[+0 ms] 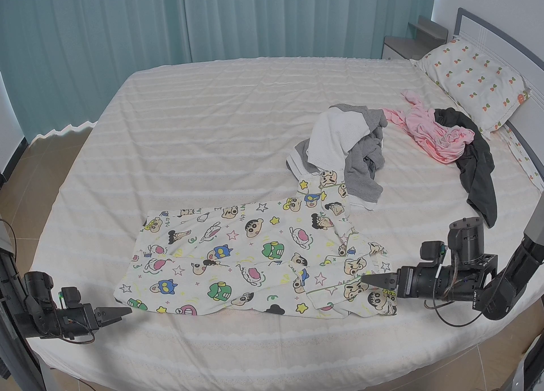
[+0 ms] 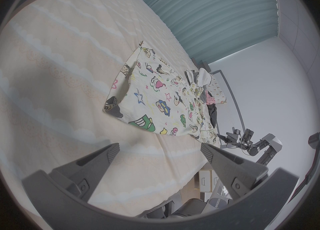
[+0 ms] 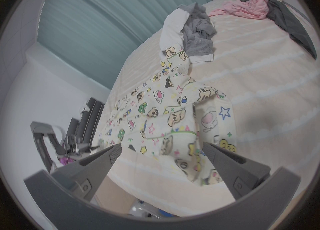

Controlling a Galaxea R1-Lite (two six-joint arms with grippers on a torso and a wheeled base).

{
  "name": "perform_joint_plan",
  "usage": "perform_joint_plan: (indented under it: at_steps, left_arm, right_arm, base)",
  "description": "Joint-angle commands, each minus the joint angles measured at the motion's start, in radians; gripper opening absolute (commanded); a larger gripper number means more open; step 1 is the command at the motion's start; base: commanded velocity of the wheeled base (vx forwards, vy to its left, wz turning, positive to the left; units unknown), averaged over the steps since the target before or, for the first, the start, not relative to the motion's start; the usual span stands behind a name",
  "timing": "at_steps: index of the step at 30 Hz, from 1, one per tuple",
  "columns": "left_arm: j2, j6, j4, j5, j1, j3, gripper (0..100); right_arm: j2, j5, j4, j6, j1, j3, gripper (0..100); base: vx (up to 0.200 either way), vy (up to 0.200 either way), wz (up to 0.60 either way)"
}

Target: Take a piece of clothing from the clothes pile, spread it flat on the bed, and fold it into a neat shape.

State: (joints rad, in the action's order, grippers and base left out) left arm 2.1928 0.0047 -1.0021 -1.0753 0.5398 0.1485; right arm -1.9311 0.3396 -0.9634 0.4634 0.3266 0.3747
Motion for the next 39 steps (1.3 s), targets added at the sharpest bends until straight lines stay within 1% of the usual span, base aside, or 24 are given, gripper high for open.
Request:
perform_joint_plan:
  at_steps: [1,2,3,5,7,9,10,12,13,19,25,26,29,32,35,39]
  left_arm:
    - [0.001,0.000,-0.001,0.000,0.000,-0.001,100]
    - [0.001,0.000,-0.001,0.000,0.000,0.000,100]
    - [0.001,0.000,-0.001,0.000,0.000,0.000,100]
    - [0.001,0.000,-0.001,0.000,0.000,0.002,100]
    - [0.001,0.000,-0.001,0.000,0.000,0.002,100]
    - [0.001,0.000,-0.001,0.000,0.000,0.002,100]
    - [0.001,0.000,0.000,0.000,0.000,0.002,100]
    - [0.001,0.000,0.000,0.000,0.000,0.002,100]
    - [0.001,0.000,-0.001,0.000,0.000,0.002,100]
    - [0.004,0.000,-0.001,0.000,0.000,0.003,100]
    - [0.015,0.011,-0.015,0.002,0.000,-0.001,100]
    - [0.016,0.014,-0.015,0.002,0.000,-0.001,100]
    - [0.019,0.020,-0.016,0.002,0.000,-0.001,100]
    - [0.019,0.023,-0.015,0.002,0.000,-0.003,100]
    - [0.019,0.023,-0.016,0.002,0.000,-0.003,100]
    - [0.019,0.024,-0.016,0.002,0.000,-0.003,100]
  right_arm:
    - [-0.054,0.133,-0.003,-0.141,-0.135,-0.059,100]
    - [-0.077,0.193,-0.003,-0.215,-0.182,-0.063,100]
    - [-0.089,0.207,-0.003,-0.246,-0.201,-0.062,100]
    - [-0.112,0.219,-0.003,-0.289,-0.224,-0.056,100]
    - [-0.134,0.220,-0.003,-0.325,-0.228,-0.053,100]
    - [-0.138,0.220,-0.003,-0.335,-0.228,-0.051,100]
    - [-0.161,0.222,-0.003,-0.388,-0.224,-0.040,100]
    - [-0.169,0.225,-0.003,-0.405,-0.224,-0.037,100]
    - [-0.180,0.239,-0.001,-0.414,-0.219,-0.023,100]
    - [-0.184,0.259,-0.001,-0.419,-0.185,-0.007,100]
    - [-0.200,0.257,0.008,-0.419,-0.166,0.018,100]
    - [-0.203,0.257,0.008,-0.419,-0.164,0.020,0]
    - [-0.207,0.257,0.008,-0.420,-0.161,0.018,0]
    - [-0.221,0.257,0.008,-0.445,-0.161,0.016,0]
    - [-0.220,0.257,0.008,-0.450,-0.162,0.012,0]
    - [-0.212,0.257,0.002,-0.453,-0.179,-0.002,0]
  base:
    - [0.000,0.000,0.00]
    - [0.000,0.000,0.00]
    - [0.000,0.000,0.00]
    - [0.000,0.000,0.00]
    - [0.000,0.000,0.00]
    - [0.000,0.000,0.00]
    - [0.000,0.000,0.00]
    - [0.000,0.000,0.00]
    - [0.000,0.000,0.00]
    - [0.000,0.000,0.00]
    - [0.000,0.000,0.00]
    - [0.000,0.000,0.00]
    - [0.000,0.000,0.00]
    - [0.000,0.000,0.00]
    - [0.000,0.000,0.00]
    - [0.000,0.000,0.00]
